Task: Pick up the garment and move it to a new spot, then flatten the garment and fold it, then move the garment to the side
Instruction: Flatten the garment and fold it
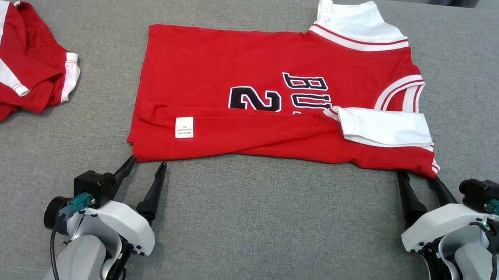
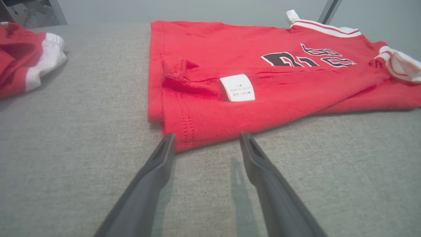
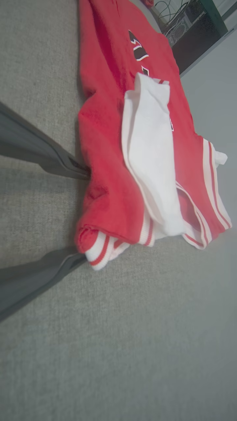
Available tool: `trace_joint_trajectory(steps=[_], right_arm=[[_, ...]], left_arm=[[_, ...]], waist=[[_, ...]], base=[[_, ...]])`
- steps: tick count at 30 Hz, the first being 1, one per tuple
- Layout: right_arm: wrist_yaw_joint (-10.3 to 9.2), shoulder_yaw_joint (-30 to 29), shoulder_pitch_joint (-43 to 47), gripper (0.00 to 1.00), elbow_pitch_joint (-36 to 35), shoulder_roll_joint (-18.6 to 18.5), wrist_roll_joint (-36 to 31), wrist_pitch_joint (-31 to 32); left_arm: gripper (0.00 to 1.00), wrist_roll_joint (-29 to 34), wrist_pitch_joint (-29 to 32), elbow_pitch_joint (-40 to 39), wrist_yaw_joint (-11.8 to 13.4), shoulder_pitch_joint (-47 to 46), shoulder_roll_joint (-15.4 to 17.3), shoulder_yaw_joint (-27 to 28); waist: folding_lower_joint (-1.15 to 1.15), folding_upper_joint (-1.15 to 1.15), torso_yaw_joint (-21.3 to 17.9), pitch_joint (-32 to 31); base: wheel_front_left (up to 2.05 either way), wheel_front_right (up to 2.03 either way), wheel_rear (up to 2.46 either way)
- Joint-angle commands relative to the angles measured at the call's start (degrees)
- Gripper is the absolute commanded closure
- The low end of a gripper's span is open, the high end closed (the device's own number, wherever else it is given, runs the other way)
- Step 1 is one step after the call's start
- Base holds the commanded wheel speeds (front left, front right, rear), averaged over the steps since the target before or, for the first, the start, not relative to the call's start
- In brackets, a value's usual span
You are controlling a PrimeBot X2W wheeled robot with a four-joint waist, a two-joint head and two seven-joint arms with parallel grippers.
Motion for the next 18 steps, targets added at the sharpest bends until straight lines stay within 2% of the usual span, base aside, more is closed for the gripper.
trace_joint_trajectory(steps=[1,7,18], right_arm=[[-0.16,0.6,0.3,0.00,-1.5,-0.1,0.5,-0.8],[-0.16,1.5,1.8,0.00,-3.5,-0.7,2.9,-0.8],[-0.16,3.9,4.1,0.00,-6.5,-2.1,13.9,-0.8]], left_arm=[[0.00,0.5,-0.6,-1.4,-0.4,-1.2,1.3,2.0],[0.00,1.7,-0.6,-1.7,-0.5,-0.8,1.0,2.6],[0.00,3.5,-0.6,-2.0,-0.7,-0.3,0.4,3.6]], waist=[[0.00,0.00,0.0,0.0],[0.00,0.00,-0.4,0.0],[0.00,0.00,-0.9,-0.6]], base=[[0.00,0.00,0.00],[0.00,0.00,0.00],[0.00,0.00,0.00]])
